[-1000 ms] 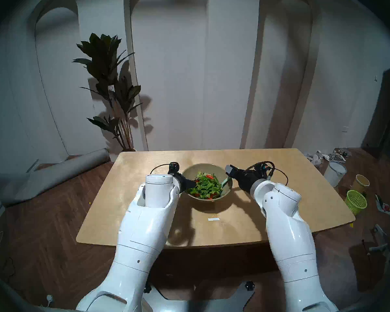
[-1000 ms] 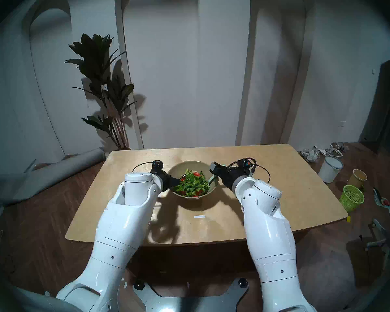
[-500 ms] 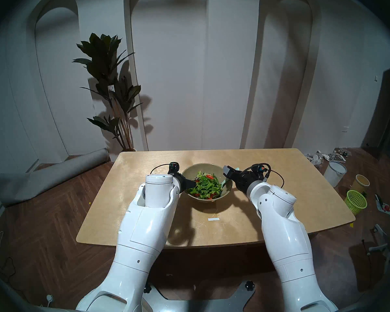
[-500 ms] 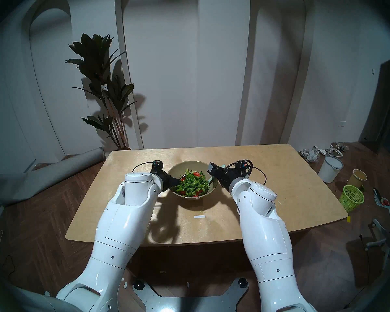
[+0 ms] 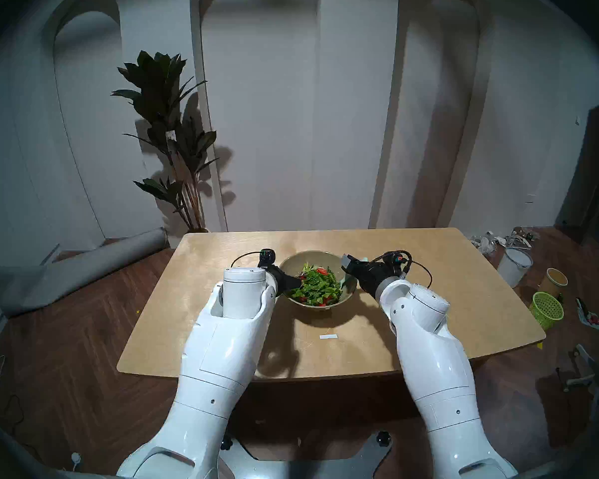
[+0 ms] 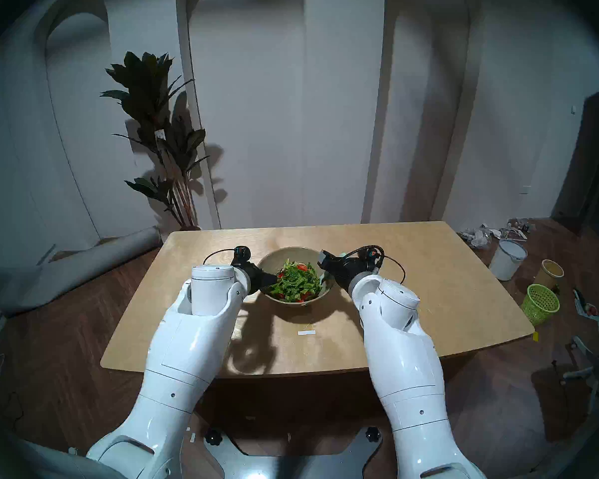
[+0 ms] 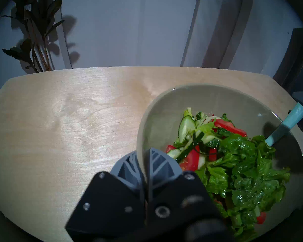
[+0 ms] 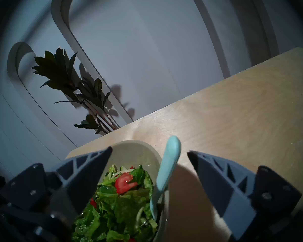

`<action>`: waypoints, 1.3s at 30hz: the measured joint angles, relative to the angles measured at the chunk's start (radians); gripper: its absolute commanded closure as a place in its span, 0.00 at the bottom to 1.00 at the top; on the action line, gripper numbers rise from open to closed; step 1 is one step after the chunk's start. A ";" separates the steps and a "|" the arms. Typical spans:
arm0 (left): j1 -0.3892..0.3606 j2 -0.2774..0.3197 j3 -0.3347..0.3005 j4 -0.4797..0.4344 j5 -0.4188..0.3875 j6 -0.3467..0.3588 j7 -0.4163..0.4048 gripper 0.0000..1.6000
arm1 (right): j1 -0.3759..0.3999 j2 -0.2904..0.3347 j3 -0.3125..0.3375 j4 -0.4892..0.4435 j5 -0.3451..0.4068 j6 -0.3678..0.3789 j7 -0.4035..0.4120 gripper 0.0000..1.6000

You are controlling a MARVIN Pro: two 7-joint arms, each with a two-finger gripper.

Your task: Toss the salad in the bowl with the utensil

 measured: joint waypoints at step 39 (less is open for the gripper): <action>0.000 0.000 0.000 0.000 0.000 0.000 0.000 1.00 | 0.005 0.020 0.011 -0.009 0.013 -0.023 0.062 1.00</action>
